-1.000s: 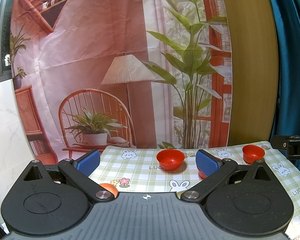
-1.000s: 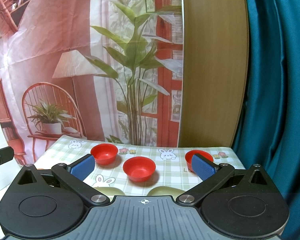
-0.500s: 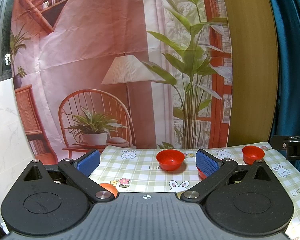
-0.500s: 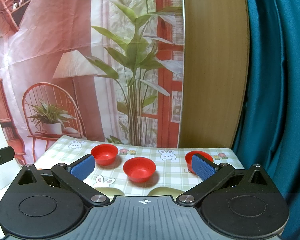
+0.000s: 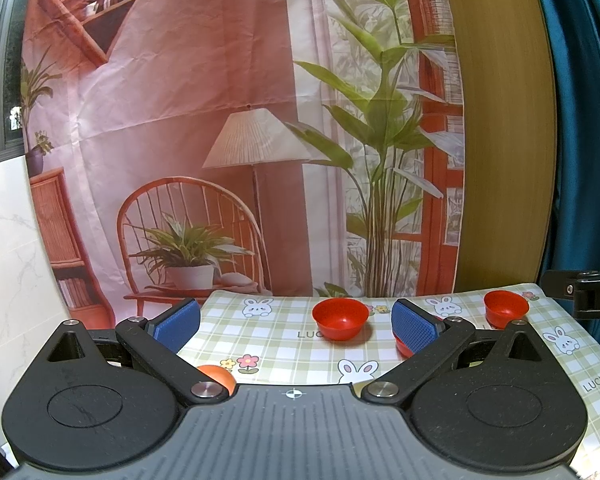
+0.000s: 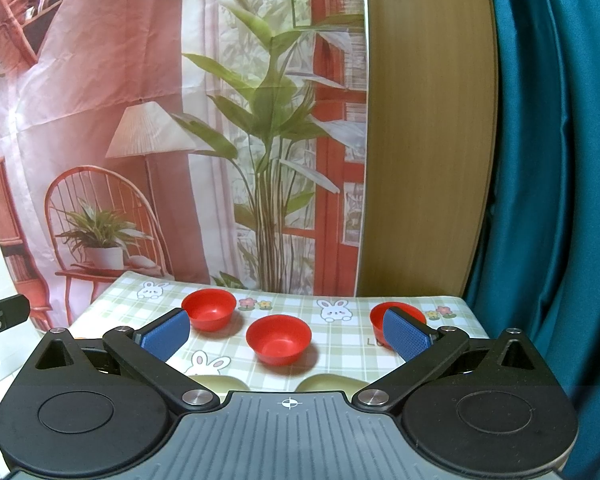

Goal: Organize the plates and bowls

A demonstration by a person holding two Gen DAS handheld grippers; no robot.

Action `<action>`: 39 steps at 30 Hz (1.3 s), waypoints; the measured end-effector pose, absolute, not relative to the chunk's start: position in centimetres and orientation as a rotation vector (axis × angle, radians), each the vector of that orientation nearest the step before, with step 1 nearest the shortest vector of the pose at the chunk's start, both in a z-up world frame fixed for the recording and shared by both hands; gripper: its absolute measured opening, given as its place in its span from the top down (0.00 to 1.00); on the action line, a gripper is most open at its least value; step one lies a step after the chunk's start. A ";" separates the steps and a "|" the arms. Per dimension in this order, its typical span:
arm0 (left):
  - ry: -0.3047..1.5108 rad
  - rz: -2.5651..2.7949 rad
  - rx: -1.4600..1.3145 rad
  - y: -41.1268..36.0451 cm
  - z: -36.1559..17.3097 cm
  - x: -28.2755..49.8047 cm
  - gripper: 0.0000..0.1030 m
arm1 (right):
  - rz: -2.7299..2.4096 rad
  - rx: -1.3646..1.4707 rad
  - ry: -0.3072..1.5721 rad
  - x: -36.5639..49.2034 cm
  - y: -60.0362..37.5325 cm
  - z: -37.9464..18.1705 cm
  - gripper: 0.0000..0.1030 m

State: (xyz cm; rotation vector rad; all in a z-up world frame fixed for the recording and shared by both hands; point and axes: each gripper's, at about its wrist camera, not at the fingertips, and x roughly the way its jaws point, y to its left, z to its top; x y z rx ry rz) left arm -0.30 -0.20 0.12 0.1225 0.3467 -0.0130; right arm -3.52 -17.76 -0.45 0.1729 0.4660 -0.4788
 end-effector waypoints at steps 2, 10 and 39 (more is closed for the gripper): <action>0.348 -0.012 0.121 -0.3 0.1 -0.3 0.00 | -0.478 0.175 0.466 -3.5 -17.8 -0.5 0.00; 0.360 -0.009 0.107 -0.2 0.0 -0.2 0.00 | -0.482 0.179 0.466 -3.4 -18.1 0.1 0.00; 0.445 0.352 0.102 12.5 -0.8 13.3 0.00 | -0.256 0.191 0.511 13.4 -17.8 -5.6 0.03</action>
